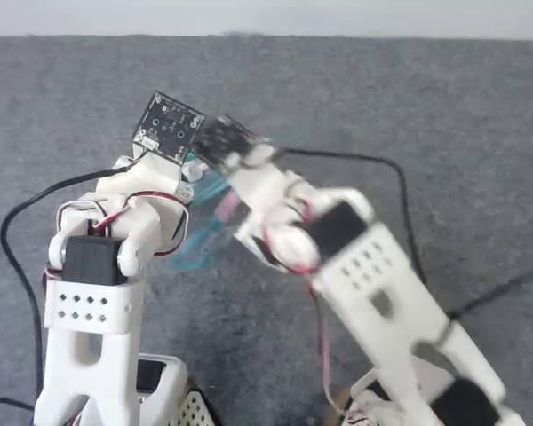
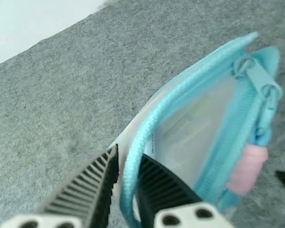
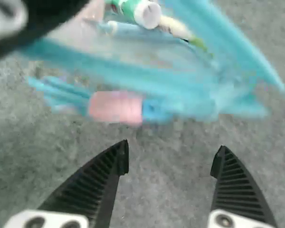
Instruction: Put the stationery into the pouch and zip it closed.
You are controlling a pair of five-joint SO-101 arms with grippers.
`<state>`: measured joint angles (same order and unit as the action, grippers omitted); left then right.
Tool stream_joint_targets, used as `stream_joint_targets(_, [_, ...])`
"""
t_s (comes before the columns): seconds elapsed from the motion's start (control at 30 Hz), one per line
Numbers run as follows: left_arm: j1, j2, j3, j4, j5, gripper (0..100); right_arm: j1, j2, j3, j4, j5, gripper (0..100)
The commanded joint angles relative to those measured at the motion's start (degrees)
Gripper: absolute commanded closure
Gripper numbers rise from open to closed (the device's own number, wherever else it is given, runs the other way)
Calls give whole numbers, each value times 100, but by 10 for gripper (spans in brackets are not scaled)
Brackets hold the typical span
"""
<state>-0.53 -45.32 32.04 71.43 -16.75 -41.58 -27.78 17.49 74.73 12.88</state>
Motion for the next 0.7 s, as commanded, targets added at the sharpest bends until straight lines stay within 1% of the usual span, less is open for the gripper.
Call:
stream_joint_targets(0.0, [35,-70,75,-193,-299,991,426,-1464,941,-664,105,724])
stream_joint_targets(0.13, [35,-88,303,-149,-325,991,963,-2536,2224,-1613,756,723])
stream_joint_targets(0.23, [70,-404,435,35,-343,991,1033,-2976,3156,-2615,1213,721])
stream_joint_targets(0.3, [70,-818,541,132,-343,991,1033,-3002,3473,-3046,1327,721])
stream_joint_targets(0.47, [70,-1767,760,782,-466,991,1024,-2545,3367,-3415,1609,720])
stream_joint_targets(0.6, [62,-2171,1095,1064,-545,991,769,-2053,3033,-3451,1793,720])
stream_joint_targets(0.67, [53,-2277,1244,1213,-756,991,664,-1895,2866,-3424,1802,720])
